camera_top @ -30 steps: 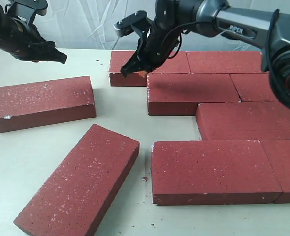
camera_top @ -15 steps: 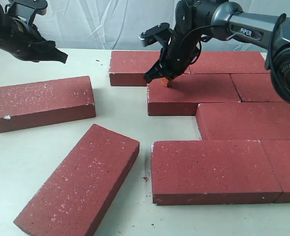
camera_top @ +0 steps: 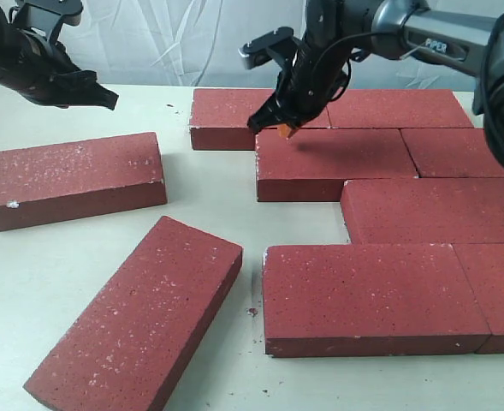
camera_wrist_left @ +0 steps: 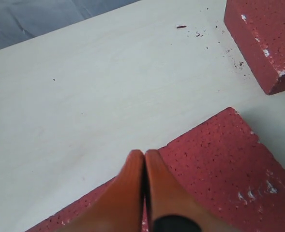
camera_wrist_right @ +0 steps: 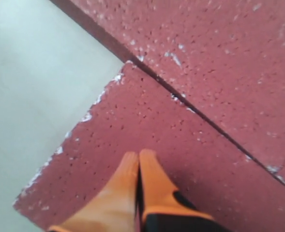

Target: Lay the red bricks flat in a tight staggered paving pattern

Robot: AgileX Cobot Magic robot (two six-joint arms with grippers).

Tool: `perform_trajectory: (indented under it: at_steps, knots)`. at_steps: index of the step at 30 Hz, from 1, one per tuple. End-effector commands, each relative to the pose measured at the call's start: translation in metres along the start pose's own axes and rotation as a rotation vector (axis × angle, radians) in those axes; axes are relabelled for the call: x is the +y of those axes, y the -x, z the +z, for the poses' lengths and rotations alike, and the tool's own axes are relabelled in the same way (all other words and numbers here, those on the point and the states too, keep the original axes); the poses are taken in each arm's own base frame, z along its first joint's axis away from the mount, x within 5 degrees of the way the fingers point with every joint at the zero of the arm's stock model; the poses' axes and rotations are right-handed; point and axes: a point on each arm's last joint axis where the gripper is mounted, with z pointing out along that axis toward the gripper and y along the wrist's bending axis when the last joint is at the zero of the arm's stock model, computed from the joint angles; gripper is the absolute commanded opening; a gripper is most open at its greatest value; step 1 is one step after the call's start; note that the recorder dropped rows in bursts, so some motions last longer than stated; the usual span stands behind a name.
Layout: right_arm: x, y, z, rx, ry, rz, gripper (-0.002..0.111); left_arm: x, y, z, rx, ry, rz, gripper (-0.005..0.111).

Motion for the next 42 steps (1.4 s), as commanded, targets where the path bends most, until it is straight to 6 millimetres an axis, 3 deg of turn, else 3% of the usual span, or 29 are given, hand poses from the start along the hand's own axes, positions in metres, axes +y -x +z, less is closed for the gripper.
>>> perform_trajectory:
  at_steps: [1, 5, 9, 13, 17, 24, 28, 35, 42]
  knots:
    - [-0.002, 0.006, -0.058, -0.036, -0.036, -0.025, -0.001, -0.001, 0.000, -0.003, -0.004, -0.004, -0.006, 0.000]
    - [0.001, -0.003, -0.084, 0.045, -0.028, -0.025, -0.001, -0.001, -0.005, -0.004, 0.052, -0.005, -0.001, 0.000]
    - [0.003, -0.008, -0.090, 0.090, -0.006, -0.030, -0.001, -0.008, -0.010, -0.007, 0.130, -0.032, 0.037, 0.000]
    - [0.007, -0.012, -0.088, 0.101, 0.032, -0.049, -0.001, -0.027, -0.010, -0.026, 0.186, -0.125, 0.097, 0.000]
    - [0.014, -0.036, -0.088, 0.160, 0.060, -0.082, -0.001, -0.053, -0.012, -0.050, 0.174, -0.282, 0.188, 0.000]
    - [0.028, -0.062, -0.120, -0.105, 0.029, -0.066, -0.001, -0.077, -0.024, -0.086, 0.104, -0.443, 0.207, 0.000]
    - [0.044, -0.080, -0.117, -0.136, 0.144, -0.121, -0.001, -0.079, -0.028, -0.106, 0.123, -0.479, 0.176, 0.000]
    - [0.064, -0.100, -0.094, -0.195, 0.298, -0.289, -0.001, -0.075, -0.026, -0.140, 0.110, -0.485, 0.063, 0.000]
    - [0.067, -0.097, -0.091, -0.225, 0.339, -0.253, -0.001, -0.070, -0.052, -0.161, 0.395, -0.481, 0.096, 0.000]
